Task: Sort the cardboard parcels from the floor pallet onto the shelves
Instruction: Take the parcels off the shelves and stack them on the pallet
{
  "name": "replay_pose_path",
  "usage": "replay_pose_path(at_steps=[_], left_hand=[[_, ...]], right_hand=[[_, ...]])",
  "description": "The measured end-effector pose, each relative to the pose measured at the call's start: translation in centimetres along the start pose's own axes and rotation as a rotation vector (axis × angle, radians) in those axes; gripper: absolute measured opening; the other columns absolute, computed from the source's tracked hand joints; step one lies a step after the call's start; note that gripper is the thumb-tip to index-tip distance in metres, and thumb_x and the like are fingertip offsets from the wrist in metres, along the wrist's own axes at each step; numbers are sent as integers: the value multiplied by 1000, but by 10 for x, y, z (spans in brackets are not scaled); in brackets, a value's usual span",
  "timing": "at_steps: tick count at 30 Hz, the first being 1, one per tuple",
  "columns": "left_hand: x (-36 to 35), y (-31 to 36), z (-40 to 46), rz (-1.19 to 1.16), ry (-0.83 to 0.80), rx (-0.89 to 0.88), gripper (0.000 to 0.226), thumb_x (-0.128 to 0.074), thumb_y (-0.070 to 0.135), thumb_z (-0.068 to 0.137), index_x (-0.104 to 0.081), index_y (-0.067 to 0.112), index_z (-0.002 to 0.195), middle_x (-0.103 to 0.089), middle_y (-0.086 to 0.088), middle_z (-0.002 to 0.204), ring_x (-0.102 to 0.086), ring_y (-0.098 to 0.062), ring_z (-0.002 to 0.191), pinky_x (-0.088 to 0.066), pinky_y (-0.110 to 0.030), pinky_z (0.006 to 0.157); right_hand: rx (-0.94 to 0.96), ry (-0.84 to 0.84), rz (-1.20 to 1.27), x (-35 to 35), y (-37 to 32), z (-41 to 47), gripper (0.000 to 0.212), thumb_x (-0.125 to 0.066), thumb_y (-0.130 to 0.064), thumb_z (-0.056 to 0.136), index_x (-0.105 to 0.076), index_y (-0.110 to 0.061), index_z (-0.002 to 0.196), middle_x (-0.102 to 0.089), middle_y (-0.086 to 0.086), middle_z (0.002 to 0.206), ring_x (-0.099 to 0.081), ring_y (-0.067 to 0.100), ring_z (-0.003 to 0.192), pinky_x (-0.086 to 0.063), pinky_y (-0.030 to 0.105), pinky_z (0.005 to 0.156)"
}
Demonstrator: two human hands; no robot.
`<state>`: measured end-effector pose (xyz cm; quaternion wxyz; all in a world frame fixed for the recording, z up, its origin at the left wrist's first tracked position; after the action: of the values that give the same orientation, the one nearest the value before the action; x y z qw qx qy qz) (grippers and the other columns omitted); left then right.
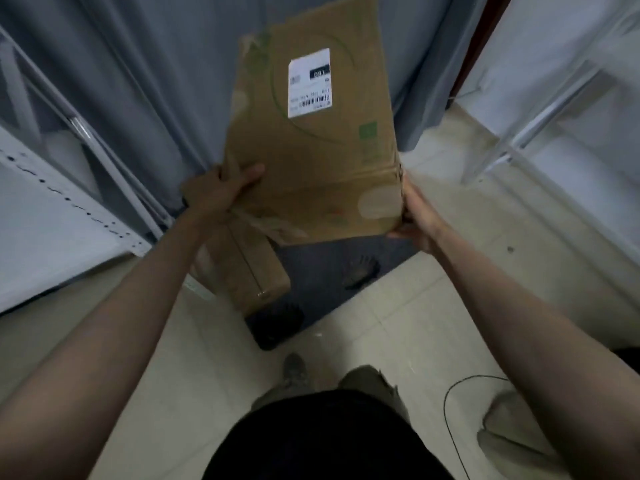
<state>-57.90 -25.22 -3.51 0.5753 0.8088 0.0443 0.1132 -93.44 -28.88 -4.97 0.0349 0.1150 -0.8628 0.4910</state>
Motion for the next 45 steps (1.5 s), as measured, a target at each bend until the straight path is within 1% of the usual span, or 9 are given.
replay_pose_path(at_steps=[3, 9, 11, 18, 28, 34, 38, 42, 45], left_hand=[[-2, -1, 28, 79, 70, 69, 106, -81, 84, 46, -61, 25, 132, -70, 1, 125, -68, -21, 112, -53, -46, 101], [-35, 18, 66, -65, 153, 85, 93, -91, 67, 51, -66, 23, 129, -75, 3, 116, -74, -13, 98, -61, -27, 80], [-48, 23, 83, -97, 177, 84, 84, -91, 62, 58, -66, 23, 128, -75, 2, 114, -74, -15, 100, -60, -34, 89], [-82, 28, 144, -85, 373, 147, 106, -89, 73, 46, -56, 29, 137, -75, 5, 113, -73, -18, 100, -56, -44, 98], [-85, 36, 206, -150, 526, 187, 107, -89, 73, 43, -57, 26, 133, -73, 6, 114, -74, -14, 96, -60, -39, 90], [-87, -1, 248, -187, 594, 239, 73, -91, 68, 42, -63, 34, 100, -76, 15, 92, -74, -4, 80, -62, -29, 76], [-82, -43, 280, -194, 604, 308, 64, -93, 56, 53, -66, 30, 104, -77, 11, 96, -75, -12, 89, -61, -36, 83], [-73, -89, 317, -177, 633, 407, 75, -93, 52, 58, -63, 23, 121, -72, 8, 107, -70, -14, 98, -59, -30, 80], [-66, -125, 349, -184, 581, 490, 88, -92, 56, 60, -52, 25, 132, -64, 7, 117, -65, -17, 105, -57, -36, 89]], right_hand=[[-43, -46, -27, 5, -6, 35, 76, -44, -96, 71, -54, -51, 132, -66, -14, 123, -64, 21, 109, -63, 42, 71], [-52, -169, -20, 16, -33, 119, 66, -42, -92, 78, -65, -45, 120, -75, -9, 111, -69, 22, 106, -57, 59, 89], [-45, -233, -20, 20, -45, 151, 57, -40, -92, 79, -70, -52, 106, -77, -13, 103, -71, 19, 103, -55, 58, 93], [-59, -373, -77, 43, -90, 258, 90, -45, -94, 68, -55, -39, 138, -68, -3, 129, -66, 27, 116, -56, 58, 92], [-83, -463, -111, 25, -141, 356, 57, -46, -82, 86, -58, -45, 129, -66, -12, 126, -62, 20, 113, -54, 58, 95], [-223, -307, -71, -4, -112, 412, 67, -53, -73, 88, -59, -24, 132, -66, 2, 119, -63, 25, 109, -53, 51, 99], [-257, -266, -118, -26, -75, 440, 48, -48, -51, 103, -69, -12, 121, -70, 15, 122, -68, 23, 91, -57, 38, 80], [-318, -297, -103, -54, -62, 467, 68, -51, -82, 75, -76, -22, 95, -77, 7, 90, -73, 20, 77, -57, 34, 69], [-356, -378, -71, -80, -55, 492, 71, -51, -86, 71, -75, -30, 108, -78, -1, 95, -75, 16, 84, -59, 33, 71]])
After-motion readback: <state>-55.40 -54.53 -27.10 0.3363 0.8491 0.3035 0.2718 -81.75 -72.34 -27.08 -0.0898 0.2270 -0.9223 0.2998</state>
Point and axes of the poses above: each hand's wrist, its own z-axis towards the middle knuckle, its own x-axis out of the back of the hand, y = z × x, the point moved 5 cm from there along z, towards the middle knuckle
